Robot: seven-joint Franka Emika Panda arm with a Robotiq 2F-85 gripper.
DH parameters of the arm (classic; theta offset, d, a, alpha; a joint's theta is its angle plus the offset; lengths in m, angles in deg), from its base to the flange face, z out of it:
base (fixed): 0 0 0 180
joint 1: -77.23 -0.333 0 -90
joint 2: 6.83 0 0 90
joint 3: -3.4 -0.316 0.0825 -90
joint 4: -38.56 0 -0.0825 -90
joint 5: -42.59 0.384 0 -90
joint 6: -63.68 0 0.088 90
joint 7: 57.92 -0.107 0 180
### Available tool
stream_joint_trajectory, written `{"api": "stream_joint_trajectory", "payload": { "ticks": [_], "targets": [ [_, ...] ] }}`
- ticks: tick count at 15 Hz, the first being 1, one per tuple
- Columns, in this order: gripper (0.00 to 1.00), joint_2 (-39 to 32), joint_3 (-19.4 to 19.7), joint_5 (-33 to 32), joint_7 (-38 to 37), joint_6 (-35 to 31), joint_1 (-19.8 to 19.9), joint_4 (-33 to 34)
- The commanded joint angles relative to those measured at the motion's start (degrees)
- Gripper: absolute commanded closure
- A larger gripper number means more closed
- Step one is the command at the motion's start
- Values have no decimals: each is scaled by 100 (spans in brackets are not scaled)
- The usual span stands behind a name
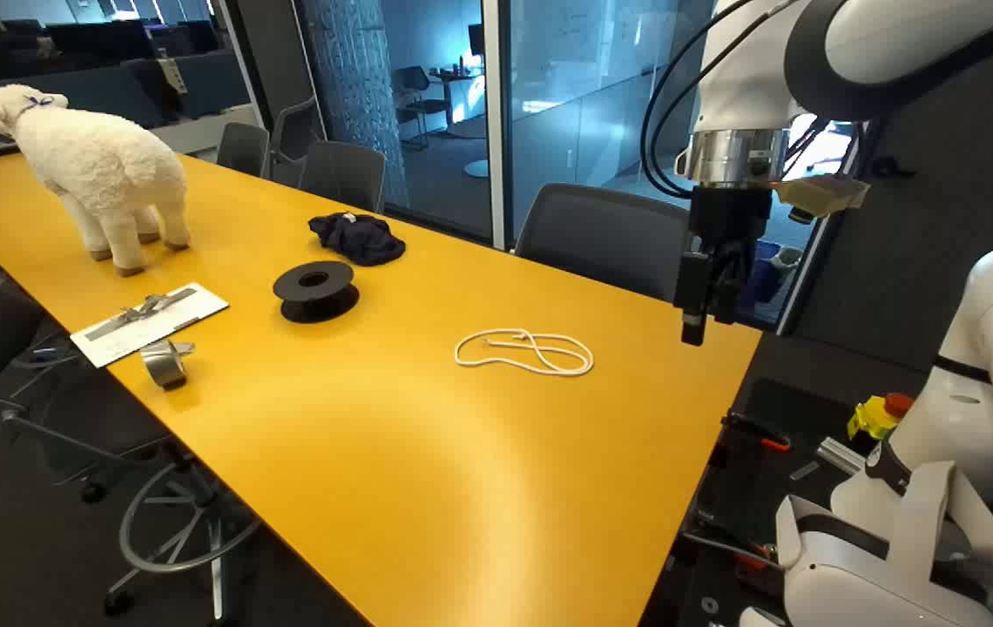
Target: Straighten the rope
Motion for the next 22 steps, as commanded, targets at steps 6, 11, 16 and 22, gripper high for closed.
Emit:
{"api": "stream_joint_trajectory", "payload": {
  "ticks": [6, 11, 16, 22],
  "targets": [
    [0, 10, -79, 49, 51, 25, 94, 31],
    [0, -607, -19, -283, -3, -238, 445, 261],
    [0, -2224, 195, -902, -7, -928, 935, 1150],
    [0, -4323, 277, -1175, 60, -1300, 890, 2701]
  ]
}}
